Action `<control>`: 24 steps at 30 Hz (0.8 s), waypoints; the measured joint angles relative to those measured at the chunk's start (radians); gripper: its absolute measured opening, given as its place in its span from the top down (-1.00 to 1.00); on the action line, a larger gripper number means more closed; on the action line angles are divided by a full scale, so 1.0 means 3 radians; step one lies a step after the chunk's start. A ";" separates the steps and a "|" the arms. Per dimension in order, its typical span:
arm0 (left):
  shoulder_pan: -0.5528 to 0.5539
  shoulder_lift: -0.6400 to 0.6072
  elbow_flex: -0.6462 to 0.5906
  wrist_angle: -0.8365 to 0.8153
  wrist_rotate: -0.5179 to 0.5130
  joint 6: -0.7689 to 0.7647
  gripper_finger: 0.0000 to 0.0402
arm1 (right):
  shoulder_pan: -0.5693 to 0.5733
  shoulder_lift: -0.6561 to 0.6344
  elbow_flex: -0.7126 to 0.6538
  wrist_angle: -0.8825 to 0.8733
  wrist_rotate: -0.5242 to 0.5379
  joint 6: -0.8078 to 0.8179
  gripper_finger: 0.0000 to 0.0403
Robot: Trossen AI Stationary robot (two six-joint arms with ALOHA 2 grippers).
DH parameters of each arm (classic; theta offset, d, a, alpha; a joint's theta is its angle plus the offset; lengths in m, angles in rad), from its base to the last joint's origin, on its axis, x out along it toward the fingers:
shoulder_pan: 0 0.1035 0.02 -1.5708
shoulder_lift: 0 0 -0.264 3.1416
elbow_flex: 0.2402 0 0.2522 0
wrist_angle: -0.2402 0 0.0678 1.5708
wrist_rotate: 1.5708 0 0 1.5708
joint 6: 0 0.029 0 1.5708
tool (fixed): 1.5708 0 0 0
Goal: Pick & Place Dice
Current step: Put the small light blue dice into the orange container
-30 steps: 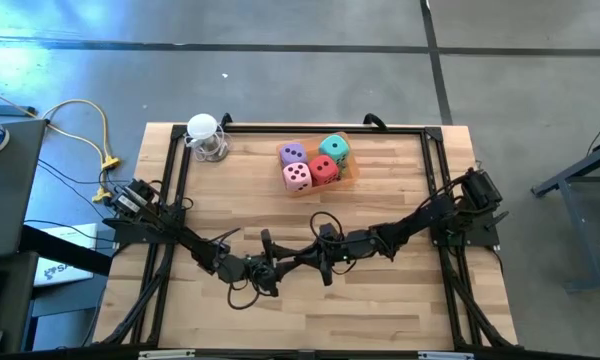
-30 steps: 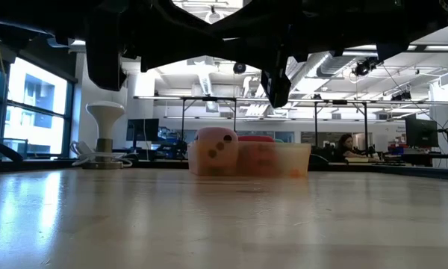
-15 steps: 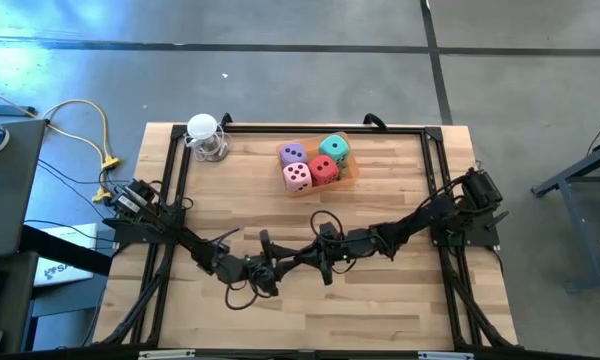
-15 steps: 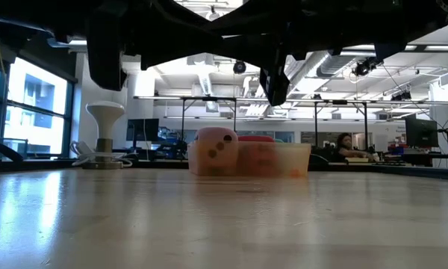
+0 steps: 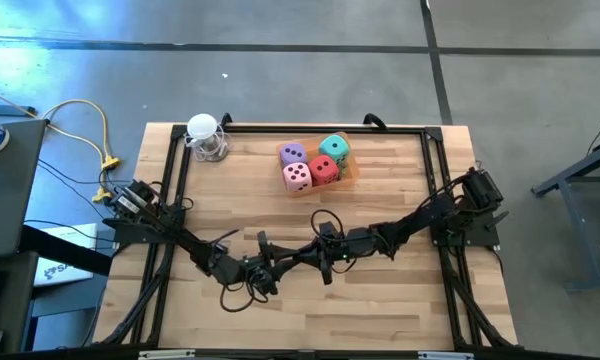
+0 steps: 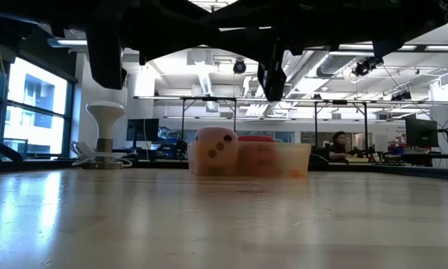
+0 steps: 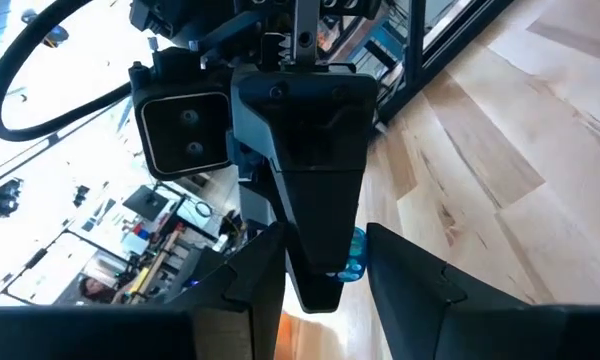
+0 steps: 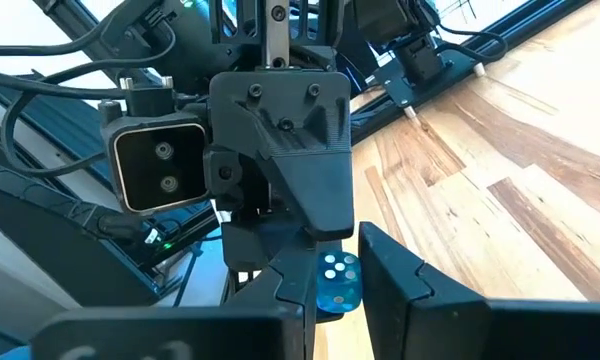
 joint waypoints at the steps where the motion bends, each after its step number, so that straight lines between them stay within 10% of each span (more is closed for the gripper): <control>1: 0.0000 0.0000 0.0000 0.0002 -0.0003 0.0000 0.35 | 0.0000 0.0000 -0.0001 0.0000 0.0000 0.0000 0.80; 15: -0.0172 -0.0009 0.0000 -0.0025 -0.0204 0.0116 0.36 | 0.0018 -0.0082 -0.0015 -0.0224 0.0002 -0.0164 0.80; 24: -0.0274 -0.0017 0.0004 0.0042 -0.0586 -0.0162 0.36 | -0.0001 -0.0714 -0.0010 -0.1780 0.1057 -0.0386 0.80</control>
